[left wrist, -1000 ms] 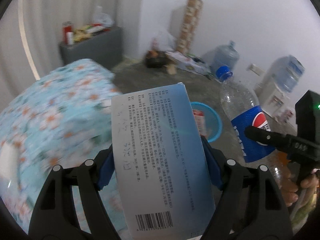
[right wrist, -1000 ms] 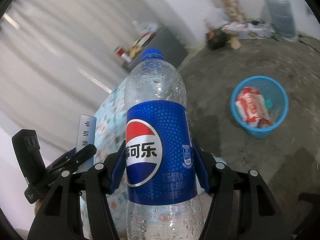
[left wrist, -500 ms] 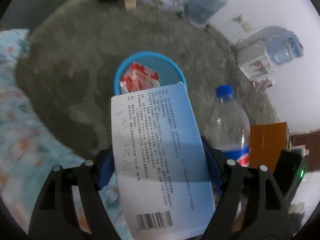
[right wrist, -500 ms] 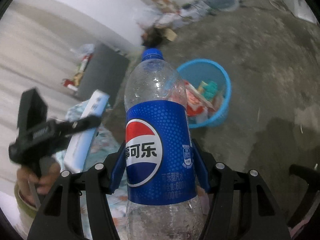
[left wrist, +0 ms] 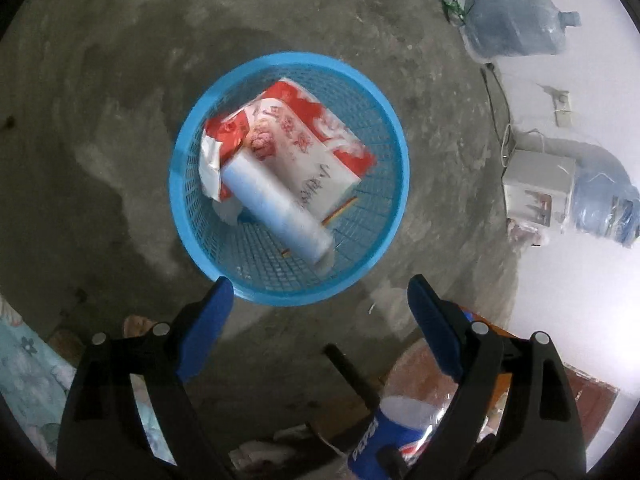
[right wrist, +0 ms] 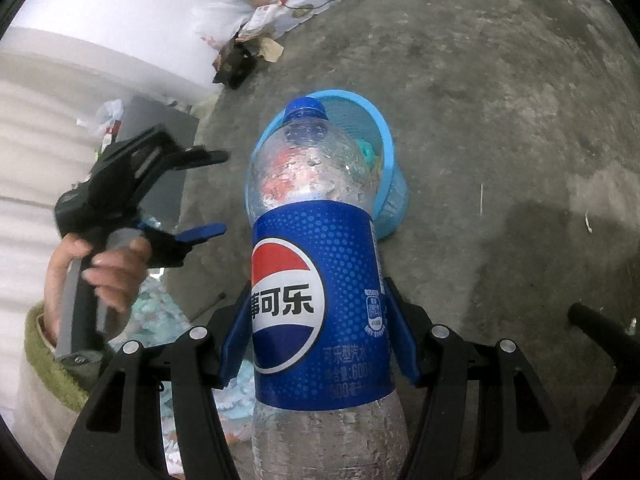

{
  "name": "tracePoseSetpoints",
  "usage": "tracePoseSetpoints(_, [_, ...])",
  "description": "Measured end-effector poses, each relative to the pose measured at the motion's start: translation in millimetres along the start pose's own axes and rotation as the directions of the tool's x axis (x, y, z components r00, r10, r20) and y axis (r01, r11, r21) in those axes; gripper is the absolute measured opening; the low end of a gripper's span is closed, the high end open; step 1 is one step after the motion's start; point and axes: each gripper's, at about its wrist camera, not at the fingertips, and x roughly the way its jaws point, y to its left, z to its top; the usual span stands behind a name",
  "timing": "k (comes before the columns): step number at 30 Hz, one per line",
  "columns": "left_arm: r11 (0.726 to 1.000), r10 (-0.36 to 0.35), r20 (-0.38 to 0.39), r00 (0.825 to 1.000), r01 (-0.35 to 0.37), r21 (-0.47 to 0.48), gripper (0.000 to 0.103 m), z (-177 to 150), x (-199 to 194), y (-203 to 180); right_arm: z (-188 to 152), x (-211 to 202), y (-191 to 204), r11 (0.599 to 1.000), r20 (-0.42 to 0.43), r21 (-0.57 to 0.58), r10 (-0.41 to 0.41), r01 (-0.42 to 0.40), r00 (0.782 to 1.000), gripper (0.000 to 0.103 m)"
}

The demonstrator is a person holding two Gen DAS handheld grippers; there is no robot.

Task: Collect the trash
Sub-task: 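Carry both tools over the blue wastebasket and open them to drop trash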

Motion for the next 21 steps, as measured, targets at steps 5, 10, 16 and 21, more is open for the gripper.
tracePoseSetpoints(5, [0.998,0.015,0.033,0.999,-0.017,0.066,0.084,-9,-31,-4,22,17,18,0.997,-0.002,-0.067,-0.030,0.030,1.000,0.060])
tracePoseSetpoints(10, [0.983,0.042,0.095,0.995,-0.058,0.172,0.084,-28,-90,-10,62,46,60,0.963,-0.005,-0.243,-0.126,0.121,0.992,0.061])
tracePoseSetpoints(16, [0.961,0.059,0.173,0.983,-0.102,0.256,0.084,-73,-157,4,109,106,64,0.869,-0.013,-0.396,-0.328,0.296,0.945,0.076])
tracePoseSetpoints(21, [0.946,0.066,0.234,0.970,-0.136,0.295,0.084,-109,-198,25,101,73,51,0.924,0.044,-0.299,-0.236,0.239,0.971,0.077])
